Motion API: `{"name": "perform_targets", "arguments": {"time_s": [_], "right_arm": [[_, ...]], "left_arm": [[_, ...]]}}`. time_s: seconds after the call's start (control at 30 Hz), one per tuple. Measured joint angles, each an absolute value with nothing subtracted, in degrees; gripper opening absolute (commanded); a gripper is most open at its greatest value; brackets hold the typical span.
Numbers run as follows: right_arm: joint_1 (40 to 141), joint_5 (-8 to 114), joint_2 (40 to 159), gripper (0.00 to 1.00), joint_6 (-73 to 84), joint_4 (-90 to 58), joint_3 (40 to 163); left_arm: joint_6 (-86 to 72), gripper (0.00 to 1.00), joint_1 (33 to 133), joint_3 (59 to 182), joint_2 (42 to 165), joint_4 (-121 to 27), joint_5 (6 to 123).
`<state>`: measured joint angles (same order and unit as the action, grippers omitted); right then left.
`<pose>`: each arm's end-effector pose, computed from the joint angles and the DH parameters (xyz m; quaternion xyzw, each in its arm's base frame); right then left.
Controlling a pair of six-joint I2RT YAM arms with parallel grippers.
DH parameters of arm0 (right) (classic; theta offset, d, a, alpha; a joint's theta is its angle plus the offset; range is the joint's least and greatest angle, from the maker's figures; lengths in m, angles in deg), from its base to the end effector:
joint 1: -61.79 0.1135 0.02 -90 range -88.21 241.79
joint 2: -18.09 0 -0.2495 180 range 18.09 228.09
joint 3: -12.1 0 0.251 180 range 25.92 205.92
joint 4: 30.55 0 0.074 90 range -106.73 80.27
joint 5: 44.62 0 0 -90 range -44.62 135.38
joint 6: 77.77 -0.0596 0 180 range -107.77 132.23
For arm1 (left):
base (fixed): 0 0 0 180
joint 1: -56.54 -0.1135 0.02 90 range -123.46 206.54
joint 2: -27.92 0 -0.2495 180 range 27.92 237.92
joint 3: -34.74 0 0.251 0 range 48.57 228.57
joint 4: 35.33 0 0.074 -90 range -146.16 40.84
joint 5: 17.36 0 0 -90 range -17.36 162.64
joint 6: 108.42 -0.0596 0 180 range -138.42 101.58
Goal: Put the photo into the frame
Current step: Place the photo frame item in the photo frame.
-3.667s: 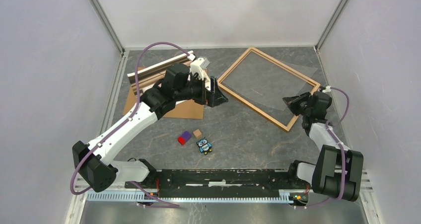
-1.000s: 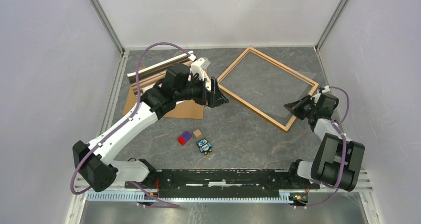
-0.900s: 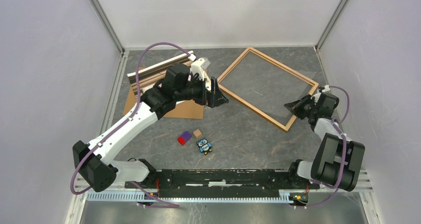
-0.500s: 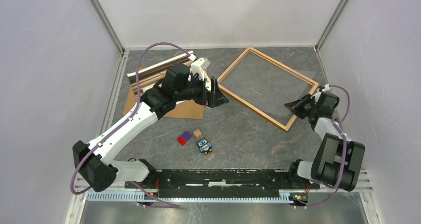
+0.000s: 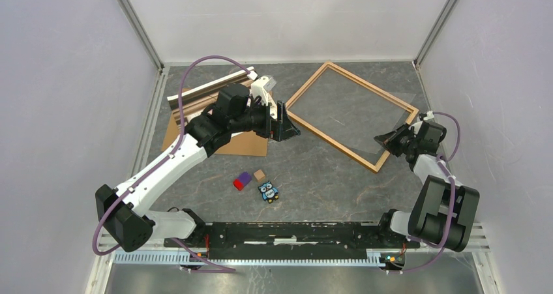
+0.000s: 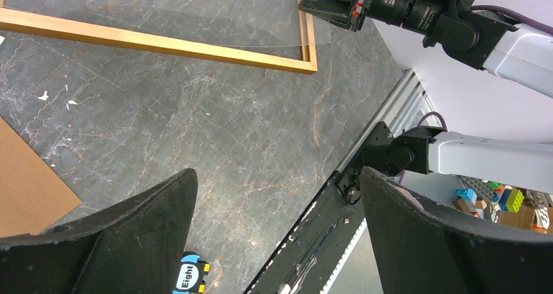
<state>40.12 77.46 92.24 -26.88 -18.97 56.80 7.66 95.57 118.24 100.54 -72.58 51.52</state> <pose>0.2573 -0.0682 0.1484 0.3437 0.8124 0.3089 0.3556 0.2258 -0.2107 0.3414 0.1902 0.8191 -0.4101 0.3530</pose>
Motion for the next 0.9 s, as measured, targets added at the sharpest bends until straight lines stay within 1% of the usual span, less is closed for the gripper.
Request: {"name": "perform_targets", "arguments": {"time_s": [0.63,0.67,0.83,0.9], "right_arm": [[39.5,77.7,91.6,0.0,-26.0,-18.6,56.9],[39.5,77.9,91.6,0.01,-26.0,-19.0,56.9],[39.5,78.9,91.4,0.13,-25.2,-20.1,56.9],[39.5,79.0,91.1,0.15,-24.7,-20.1,56.9]], "left_arm": [[7.6,1.0,95.6,118.2,100.5,-72.6,51.3],[7.6,1.0,95.6,118.2,100.5,-72.6,51.2],[7.6,1.0,95.6,118.2,100.7,-72.6,51.1],[7.7,1.0,95.6,118.2,100.9,-72.6,51.1]]}}
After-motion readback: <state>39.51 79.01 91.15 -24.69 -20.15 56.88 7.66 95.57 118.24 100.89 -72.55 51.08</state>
